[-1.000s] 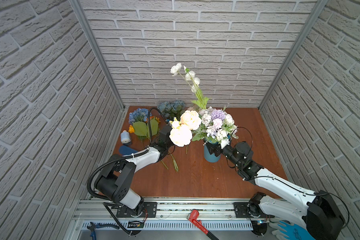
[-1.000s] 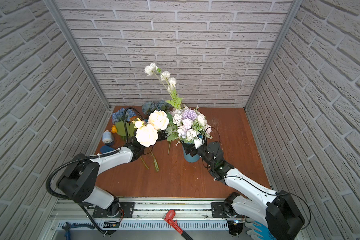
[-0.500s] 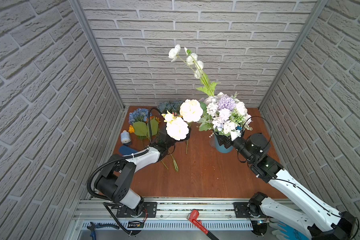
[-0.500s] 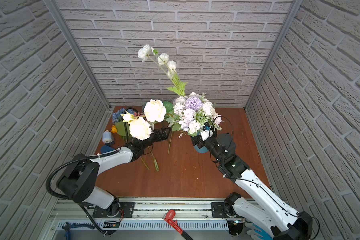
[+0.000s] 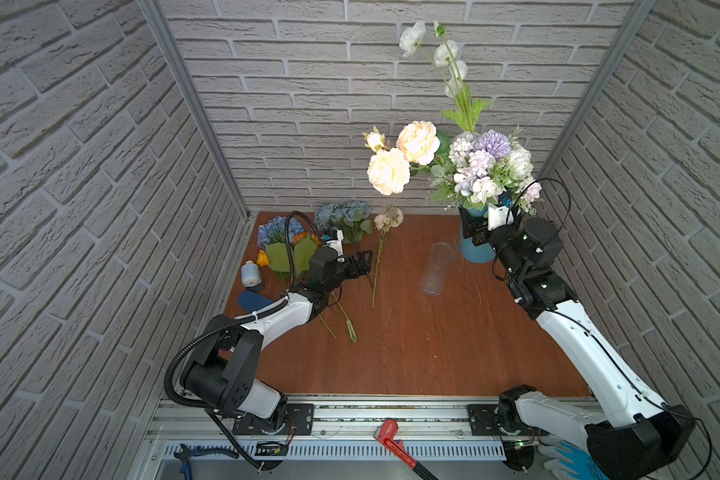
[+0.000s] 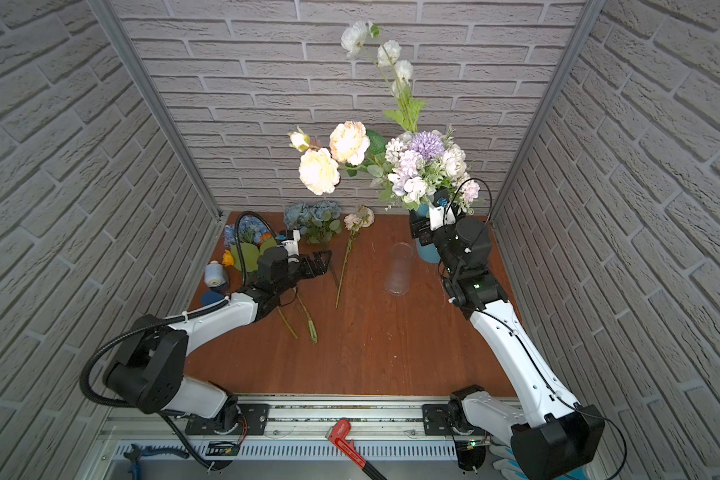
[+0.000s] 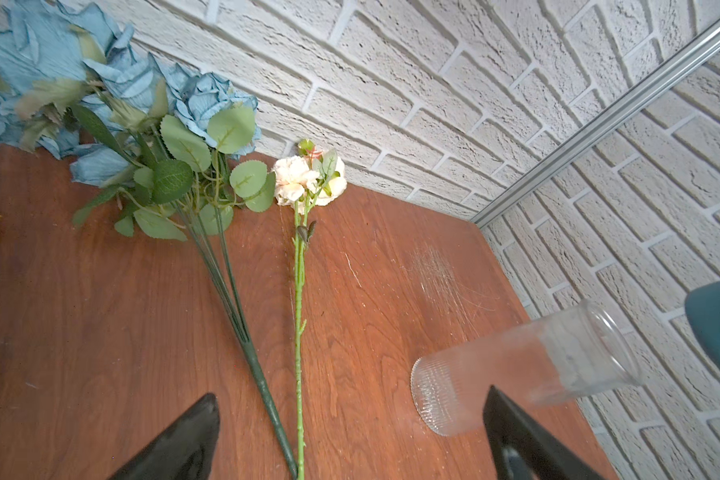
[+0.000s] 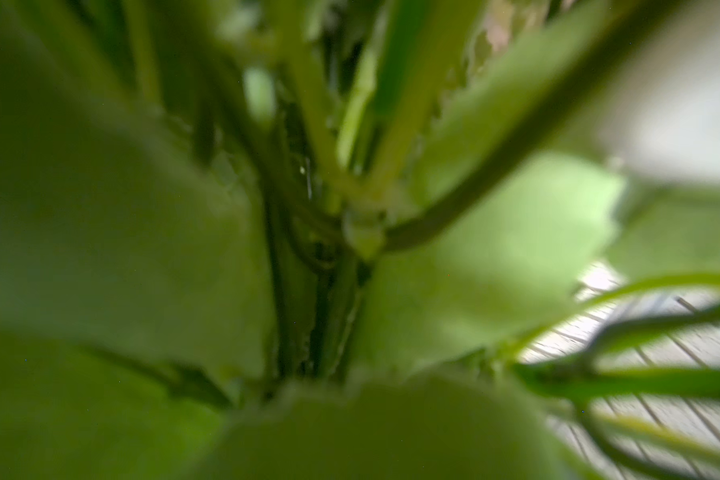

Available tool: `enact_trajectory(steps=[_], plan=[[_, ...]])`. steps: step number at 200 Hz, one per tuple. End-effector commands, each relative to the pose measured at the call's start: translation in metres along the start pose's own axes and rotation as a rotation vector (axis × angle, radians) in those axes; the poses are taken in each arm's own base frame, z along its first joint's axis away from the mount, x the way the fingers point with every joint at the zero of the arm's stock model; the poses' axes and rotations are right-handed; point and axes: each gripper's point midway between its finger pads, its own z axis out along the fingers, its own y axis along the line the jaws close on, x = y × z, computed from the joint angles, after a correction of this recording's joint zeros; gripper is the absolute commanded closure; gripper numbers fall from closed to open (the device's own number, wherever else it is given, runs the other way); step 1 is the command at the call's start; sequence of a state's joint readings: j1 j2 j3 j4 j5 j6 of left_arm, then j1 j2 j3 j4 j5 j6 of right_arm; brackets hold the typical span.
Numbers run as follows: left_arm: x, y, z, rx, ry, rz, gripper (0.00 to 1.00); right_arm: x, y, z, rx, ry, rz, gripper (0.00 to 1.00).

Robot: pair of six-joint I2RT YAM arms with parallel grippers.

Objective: Arrange the flowers into the vase

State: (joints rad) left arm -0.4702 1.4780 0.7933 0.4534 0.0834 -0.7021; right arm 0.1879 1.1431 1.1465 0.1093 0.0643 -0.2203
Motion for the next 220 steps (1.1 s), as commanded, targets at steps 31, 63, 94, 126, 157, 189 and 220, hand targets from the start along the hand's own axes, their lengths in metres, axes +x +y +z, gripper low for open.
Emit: enact_trajectory(steps=[31,63,94,126,157,189,220], plan=[[-0.002,0.004,-0.001,0.007,-0.018,0.010,0.02,-0.091,-0.073,0.000,0.161,-0.445,0.033,0.94],[0.000,0.004,0.005,0.014,-0.008,0.008,0.02,-0.061,-0.090,0.024,0.116,-0.564,0.136,0.94],[0.001,0.003,0.011,0.019,0.005,0.007,0.02,-0.030,-0.099,0.046,0.110,-0.627,0.184,0.94],[0.002,0.004,0.017,0.013,0.018,0.009,0.02,0.005,-0.100,0.071,0.108,-0.627,0.190,0.94],[0.001,0.003,0.024,0.010,0.031,0.007,0.02,0.006,-0.092,0.085,0.055,-0.662,0.143,0.94],[0.003,0.003,0.034,0.013,0.044,-0.003,0.02,0.008,-0.077,0.089,0.045,-0.635,0.077,0.94],[0.005,0.000,0.044,0.032,0.058,-0.017,0.02,0.020,-0.058,0.089,0.004,-0.616,0.098,0.94]])
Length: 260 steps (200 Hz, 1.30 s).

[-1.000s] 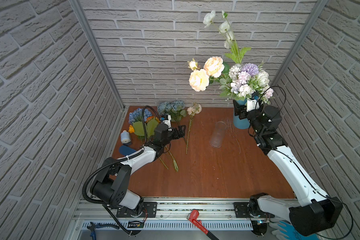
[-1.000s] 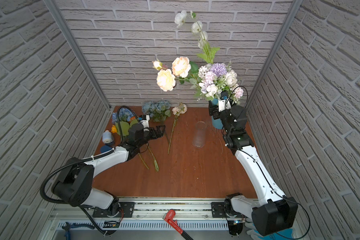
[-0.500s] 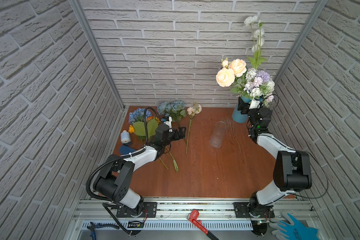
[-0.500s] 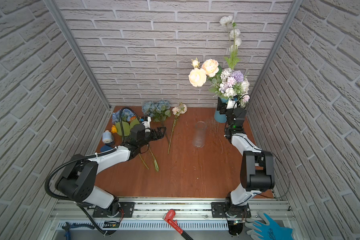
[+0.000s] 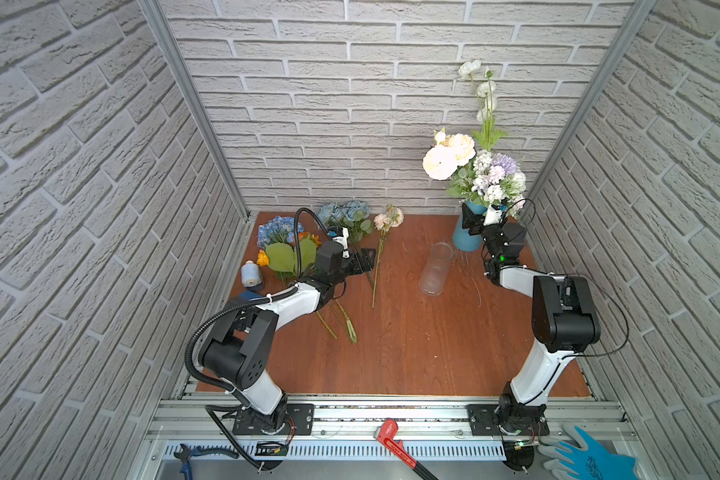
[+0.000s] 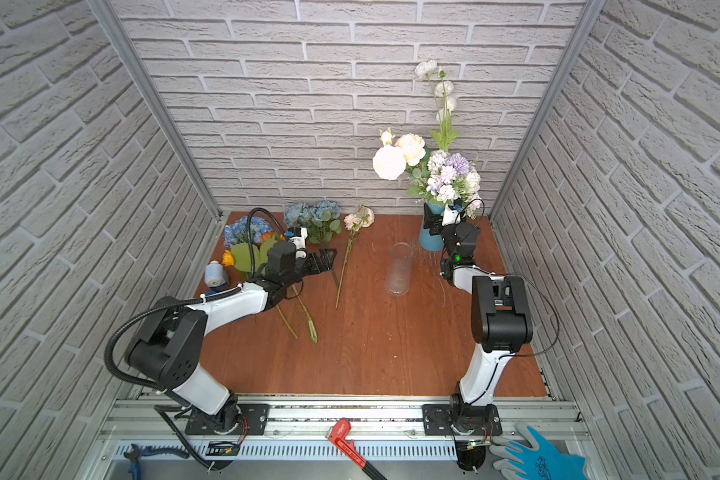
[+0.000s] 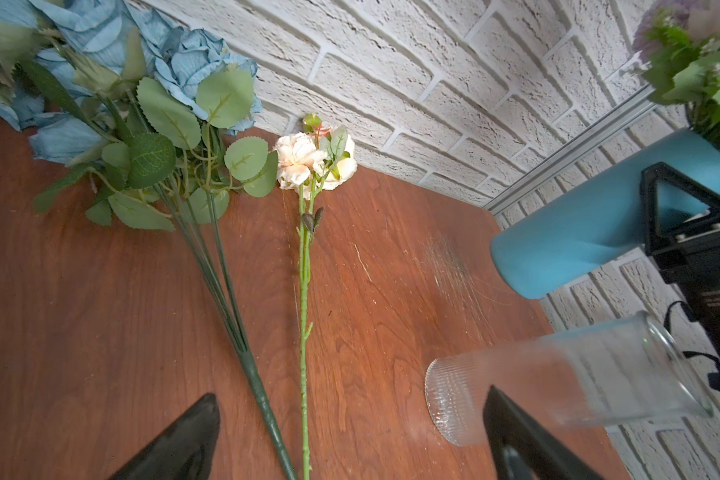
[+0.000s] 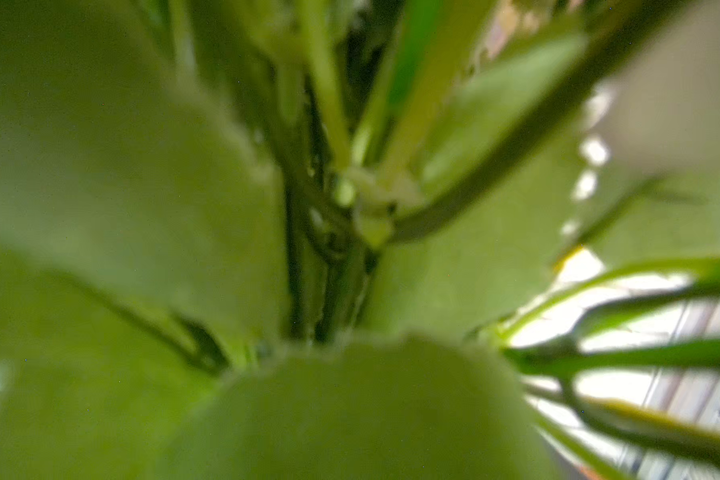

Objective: Arrange the flowers into the vase

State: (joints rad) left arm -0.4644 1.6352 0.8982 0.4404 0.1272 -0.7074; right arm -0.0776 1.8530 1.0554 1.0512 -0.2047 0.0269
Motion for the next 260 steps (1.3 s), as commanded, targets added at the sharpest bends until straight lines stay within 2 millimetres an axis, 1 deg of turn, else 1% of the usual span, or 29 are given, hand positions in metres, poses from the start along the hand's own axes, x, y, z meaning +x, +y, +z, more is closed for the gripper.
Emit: enact_trajectory(steps=[1,11,21,44,81,104,126,141,151,153,157,200,237,260], plan=[[-0.009,-0.007,0.007,0.036,-0.017,-0.002,0.02,-0.148,0.028,-0.028,-0.064,-0.473,-0.103,0.94],[-0.009,-0.008,0.008,0.043,-0.013,-0.004,0.02,-0.134,0.029,-0.026,-0.061,-0.448,-0.101,0.94],[-0.009,-0.009,0.009,0.048,-0.011,-0.004,0.02,-0.120,0.025,-0.024,-0.042,-0.419,-0.103,0.94],[-0.008,-0.010,0.006,0.048,-0.005,0.003,0.02,-0.099,0.019,-0.019,-0.008,-0.379,-0.122,0.94],[-0.002,-0.005,0.003,0.032,0.007,0.000,0.02,-0.087,0.016,-0.008,-0.007,-0.363,-0.135,0.94],[0.003,-0.001,0.003,0.023,0.015,-0.011,0.02,-0.073,0.015,0.001,-0.008,-0.344,-0.131,0.94],[0.001,-0.001,0.003,0.022,0.014,-0.011,0.02,-0.060,0.011,0.007,0.011,-0.324,-0.137,0.94],[0.001,-0.002,0.003,0.020,0.017,-0.008,0.02,-0.055,0.008,0.010,0.025,-0.318,-0.141,0.94],[0.001,-0.002,0.003,0.019,0.017,-0.004,0.02,-0.059,0.007,0.011,0.028,-0.328,-0.142,0.94],[0.000,-0.002,0.003,0.019,0.017,-0.005,0.02,-0.047,0.006,0.014,0.027,-0.308,-0.138,0.94],[0.000,-0.002,0.004,0.019,0.018,-0.005,0.02,-0.042,0.005,0.016,0.027,-0.300,-0.133,0.94],[-0.001,-0.003,0.005,0.018,0.022,-0.007,0.02,-0.020,-0.002,0.030,0.040,-0.276,-0.105,0.94],[-0.003,-0.004,0.004,0.009,0.020,-0.001,0.02,-0.007,-0.006,0.026,0.057,-0.246,-0.071,0.93],[-0.004,-0.005,0.007,0.012,0.022,-0.002,0.02,0.001,-0.008,0.016,0.077,-0.217,-0.047,0.87]])
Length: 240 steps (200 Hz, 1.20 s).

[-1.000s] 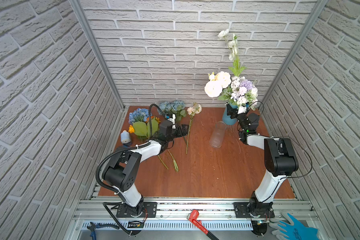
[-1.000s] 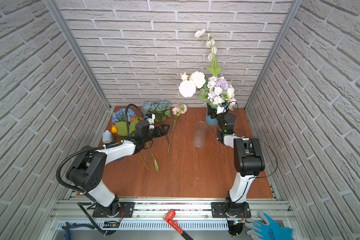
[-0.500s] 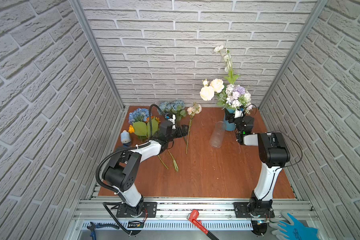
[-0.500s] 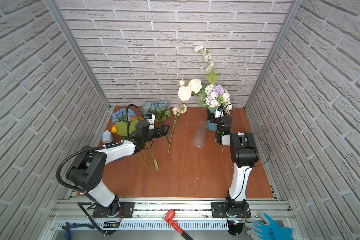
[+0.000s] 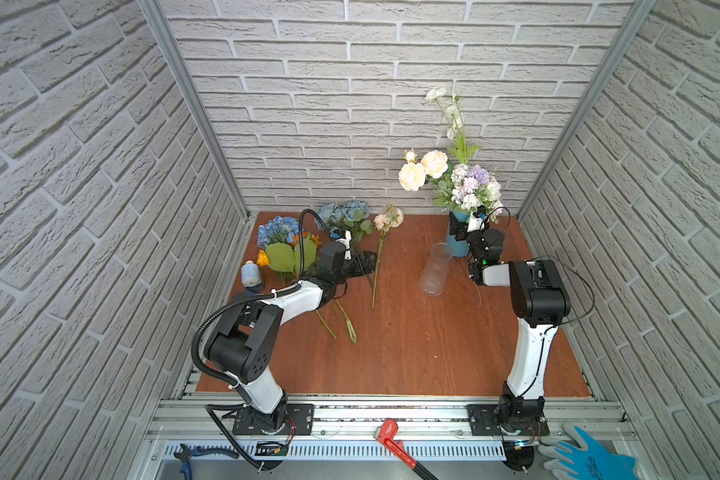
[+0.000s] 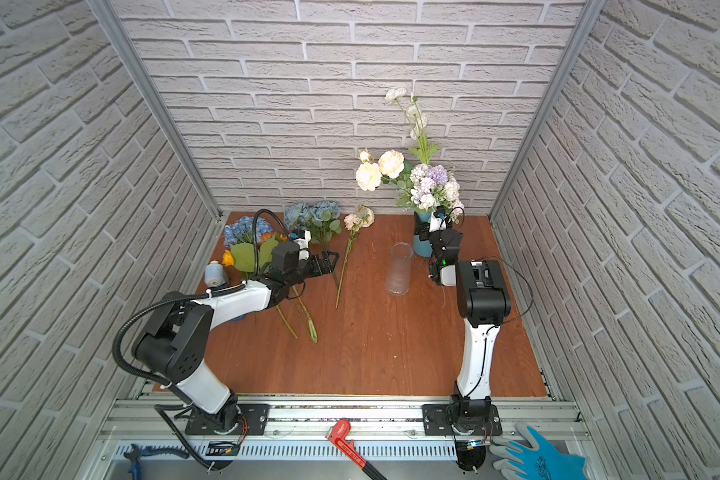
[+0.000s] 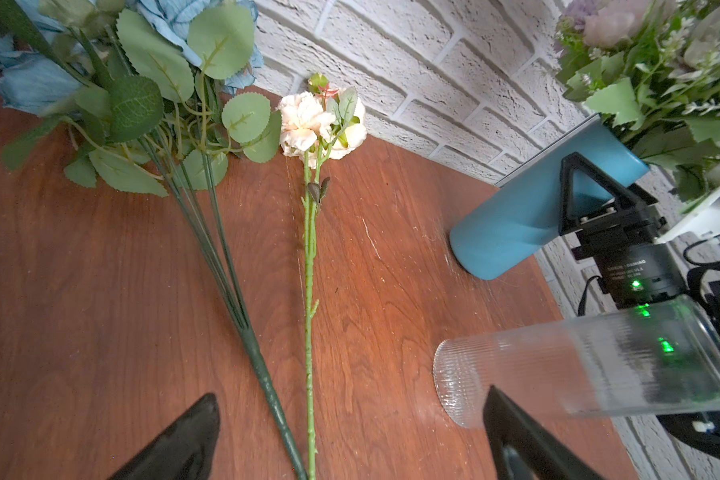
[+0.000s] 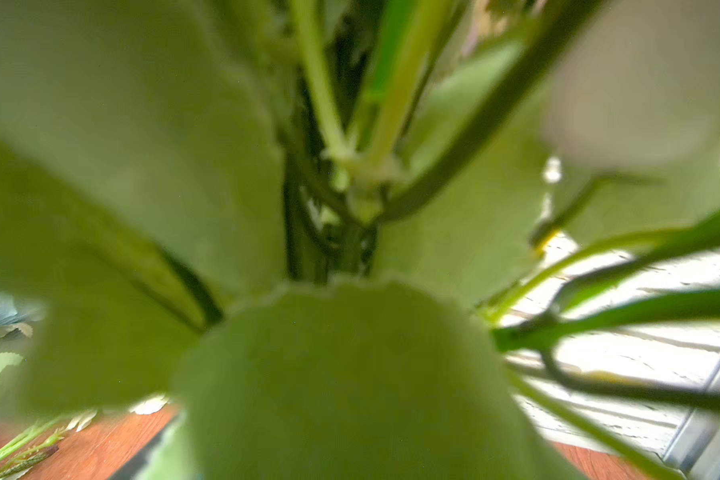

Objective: Arrange the flowers into the vase

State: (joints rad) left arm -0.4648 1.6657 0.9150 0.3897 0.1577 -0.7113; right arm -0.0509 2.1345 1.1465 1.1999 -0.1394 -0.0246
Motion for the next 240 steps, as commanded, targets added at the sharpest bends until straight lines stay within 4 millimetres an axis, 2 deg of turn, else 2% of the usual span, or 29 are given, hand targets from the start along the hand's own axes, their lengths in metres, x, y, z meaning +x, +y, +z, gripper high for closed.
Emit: enact_trajectory(steps=[1,38,56,75,115,134,155,173,175,181,240], plan=[[-0.020,-0.011,-0.001,0.021,-0.048,0.012,0.02,-0.082,-0.009,-0.015,0.044,-0.255,0.000,0.87],[-0.020,-0.018,0.003,0.036,-0.043,0.017,0.02,-0.074,-0.009,-0.028,0.052,-0.223,0.033,0.78],[-0.020,-0.020,0.003,0.041,-0.042,0.018,0.02,-0.071,-0.011,-0.032,0.063,-0.212,0.050,0.70],[-0.020,-0.023,0.003,0.044,-0.042,0.022,0.02,-0.066,-0.013,-0.034,0.072,-0.200,0.072,0.53],[-0.021,-0.026,0.003,0.047,-0.041,0.026,0.02,-0.061,-0.012,-0.036,0.065,-0.188,0.098,0.31],[-0.022,-0.027,0.002,0.049,-0.045,0.028,0.02,-0.064,-0.011,-0.037,0.063,-0.192,0.106,0.06],[-0.021,-0.027,0.004,0.052,-0.045,0.029,0.02,-0.069,-0.005,-0.039,0.029,-0.198,0.111,0.02],[-0.022,-0.028,0.007,0.061,-0.051,0.026,0.02,-0.062,-0.002,-0.042,0.011,-0.179,0.133,0.01],[-0.023,-0.029,0.007,0.063,-0.053,0.027,0.02,-0.073,-0.001,-0.044,0.008,-0.199,0.132,0.01],[-0.023,-0.029,0.009,0.069,-0.053,0.026,0.02,-0.076,-0.001,-0.046,0.006,-0.204,0.133,0.01],[-0.033,-0.042,0.011,0.133,-0.082,0.027,0.02,-0.056,0.007,-0.071,-0.003,-0.134,0.173,0.01]])
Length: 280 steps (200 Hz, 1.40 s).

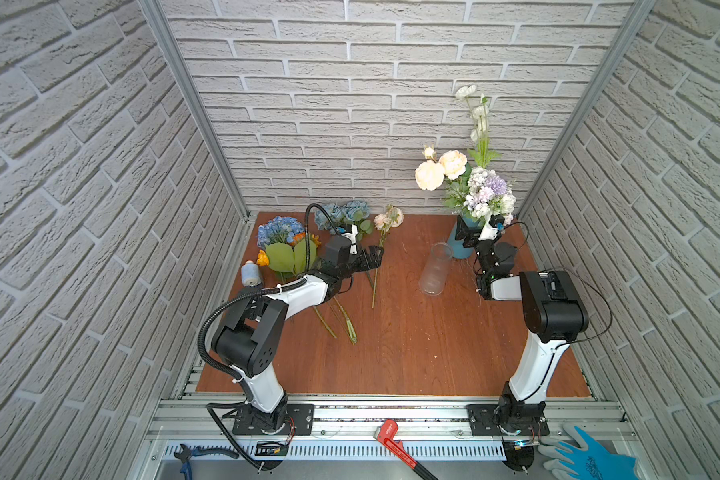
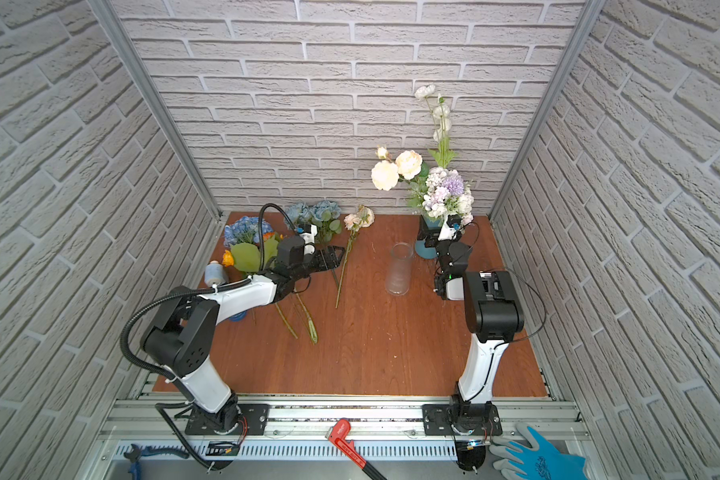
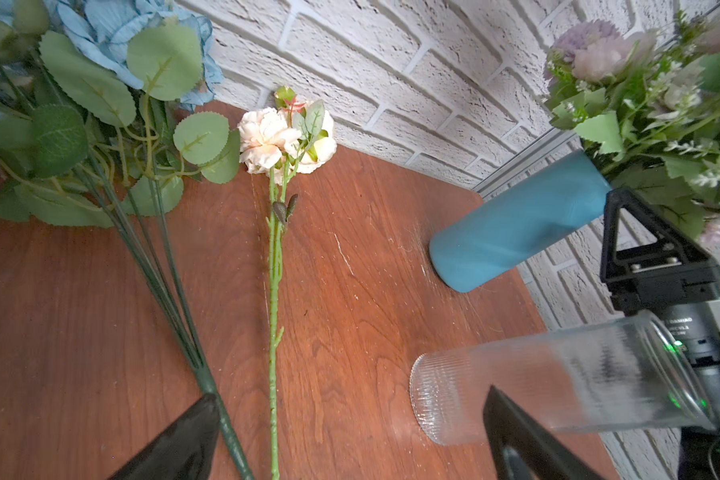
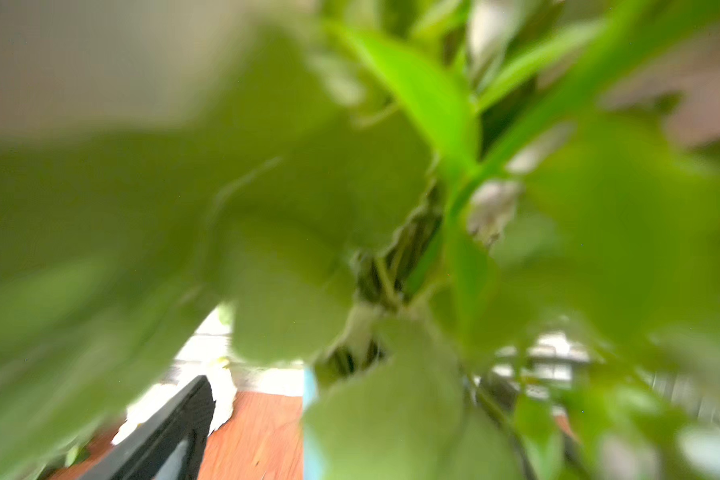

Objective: Arrange the flowers into the vase
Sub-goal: 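Open the right gripper and draw it back from the teal vase, then move the right gripper to the glass vase while the left reaches toward the hydrangea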

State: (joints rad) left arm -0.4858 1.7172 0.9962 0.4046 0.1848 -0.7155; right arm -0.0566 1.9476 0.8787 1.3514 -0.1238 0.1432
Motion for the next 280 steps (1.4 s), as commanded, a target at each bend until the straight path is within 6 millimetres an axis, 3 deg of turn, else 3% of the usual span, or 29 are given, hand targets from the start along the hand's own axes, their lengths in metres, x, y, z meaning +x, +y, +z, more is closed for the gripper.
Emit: enact_trajectory(steps=[1,28,72,113,157,192,227,280], plan=[[-0.021,-0.019,-0.001,0.072,-0.072,0.016,0.02,-0.022,0.009,-0.012,-0.024,-0.058,0.019,0.01],[-0.022,-0.016,-0.007,0.075,-0.081,0.013,0.02,-0.015,0.010,-0.029,-0.019,-0.023,0.070,0.01],[-0.025,-0.006,-0.020,0.060,-0.103,0.003,0.02,-0.011,0.026,-0.075,-0.033,0.030,0.152,0.01],[-0.024,-0.001,-0.025,0.056,-0.114,-0.011,0.02,-0.018,0.059,-0.117,-0.101,0.112,0.176,0.01],[-0.022,0.001,-0.026,0.057,-0.120,-0.017,0.02,-0.024,0.099,-0.148,-0.196,0.265,0.159,0.01],[-0.021,0.002,-0.026,0.058,-0.121,-0.020,0.02,-0.010,0.123,-0.155,-0.246,0.395,0.128,0.01],[-0.026,0.010,-0.034,0.033,-0.130,-0.026,0.02,0.009,0.142,-0.144,-0.277,0.472,0.077,0.01],[-0.020,0.056,-0.059,-0.126,-0.117,-0.059,0.02,0.032,0.148,-0.121,-0.289,0.477,0.042,0.01]])
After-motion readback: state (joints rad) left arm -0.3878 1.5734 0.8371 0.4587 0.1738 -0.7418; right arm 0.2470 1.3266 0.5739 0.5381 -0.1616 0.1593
